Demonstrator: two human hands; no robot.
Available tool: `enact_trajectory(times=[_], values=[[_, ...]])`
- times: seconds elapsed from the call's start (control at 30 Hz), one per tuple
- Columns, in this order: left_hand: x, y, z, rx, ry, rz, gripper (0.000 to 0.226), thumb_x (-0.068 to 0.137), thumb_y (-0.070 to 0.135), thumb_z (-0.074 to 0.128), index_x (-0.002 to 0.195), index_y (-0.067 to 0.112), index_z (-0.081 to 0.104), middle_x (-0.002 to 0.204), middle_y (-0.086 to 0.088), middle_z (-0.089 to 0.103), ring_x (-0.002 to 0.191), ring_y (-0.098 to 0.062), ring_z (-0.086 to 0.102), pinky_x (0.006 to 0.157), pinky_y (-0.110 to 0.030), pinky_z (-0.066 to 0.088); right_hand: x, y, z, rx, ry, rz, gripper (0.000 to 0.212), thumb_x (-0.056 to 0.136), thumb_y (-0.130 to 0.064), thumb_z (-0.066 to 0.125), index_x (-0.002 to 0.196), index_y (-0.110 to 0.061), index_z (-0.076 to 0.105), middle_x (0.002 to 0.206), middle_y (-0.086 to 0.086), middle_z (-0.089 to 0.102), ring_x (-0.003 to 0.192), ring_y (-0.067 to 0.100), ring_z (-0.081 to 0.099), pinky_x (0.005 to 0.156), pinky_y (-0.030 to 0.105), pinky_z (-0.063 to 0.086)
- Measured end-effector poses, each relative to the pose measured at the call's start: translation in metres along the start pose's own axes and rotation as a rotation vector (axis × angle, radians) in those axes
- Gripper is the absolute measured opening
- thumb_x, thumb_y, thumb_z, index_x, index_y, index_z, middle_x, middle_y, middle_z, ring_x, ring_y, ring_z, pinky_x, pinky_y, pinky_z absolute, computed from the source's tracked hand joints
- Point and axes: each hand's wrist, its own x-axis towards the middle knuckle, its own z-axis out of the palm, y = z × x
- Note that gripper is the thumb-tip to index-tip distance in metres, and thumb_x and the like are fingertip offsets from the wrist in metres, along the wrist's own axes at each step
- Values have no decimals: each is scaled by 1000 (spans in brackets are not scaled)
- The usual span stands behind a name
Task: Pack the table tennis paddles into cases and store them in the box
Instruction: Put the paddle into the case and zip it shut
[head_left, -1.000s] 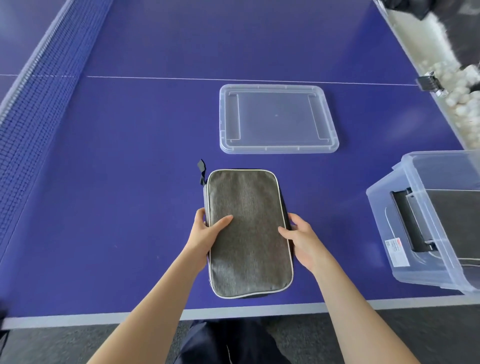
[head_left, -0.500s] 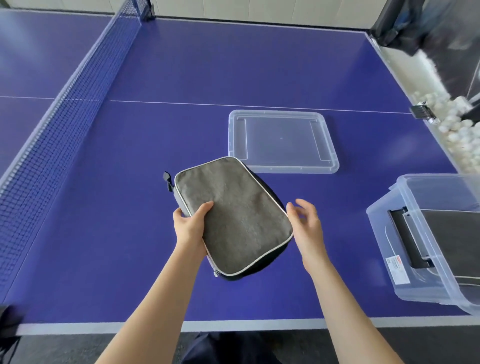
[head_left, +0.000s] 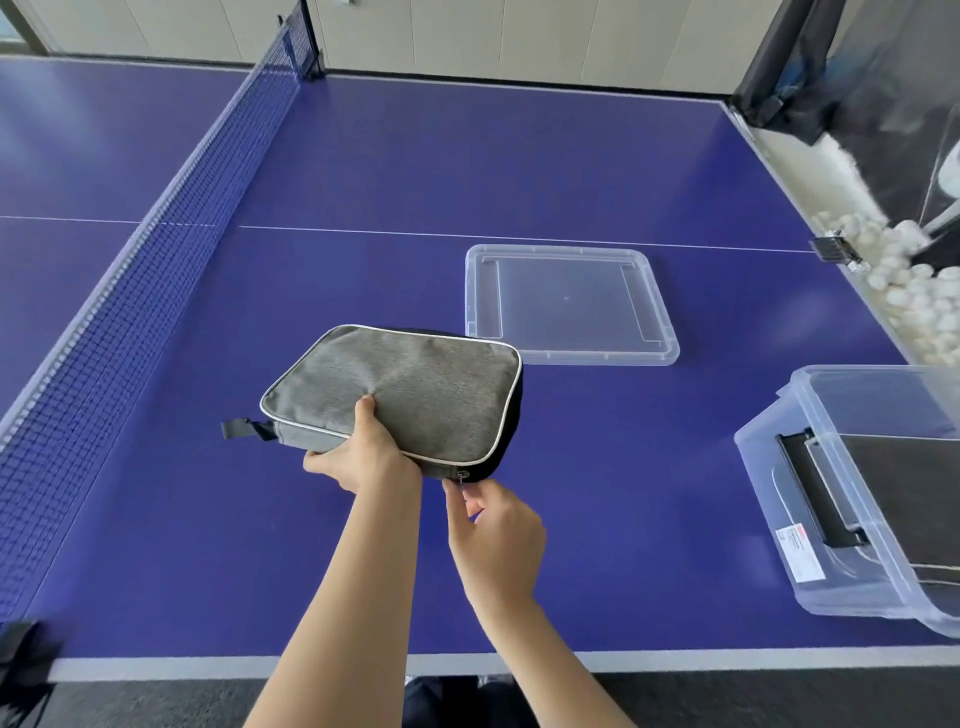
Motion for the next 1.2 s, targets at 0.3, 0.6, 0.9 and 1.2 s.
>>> enact_trajectory(times=[0.3, 0.6, 0.9, 1.2], values=[[3, 14, -3, 55, -37, 45, 74, 67, 31, 78, 128, 24, 37, 99, 3, 54, 83, -19, 58, 74, -39, 54, 9, 15, -15, -154, 129, -374, 28, 80, -23, 53, 53, -18, 50, 46, -6, 45, 38, 13, 38, 32, 23, 26], [13, 22, -12, 206, -287, 63, 60, 65, 25, 82, 112, 21, 44, 108, 0, 58, 94, -22, 62, 82, -46, 55, 61, 57, -49, -148, 127, -158, 42, 81, -14, 66, 56, -20, 33, 50, 0, 37, 43, 22, 27, 41, 25, 21], [8, 35, -27, 434, -695, 102, 56, 77, 22, 77, 122, 20, 45, 109, -7, 61, 90, -26, 66, 64, -39, 57, 91, 72, -67, -10, -13, -247, 22, 92, -25, 62, 72, -14, 64, 62, -4, 54, 51, 19, 50, 44, 33, 39], [3, 39, -48, 630, -1061, 122, 68, 56, 24, 83, 116, 31, 53, 107, -6, 68, 81, -23, 73, 60, -37, 57, 121, 53, -84, 397, -76, 20, 14, 90, 0, 57, 82, -5, 67, 65, -1, 62, 51, 5, 53, 54, 14, 43]])
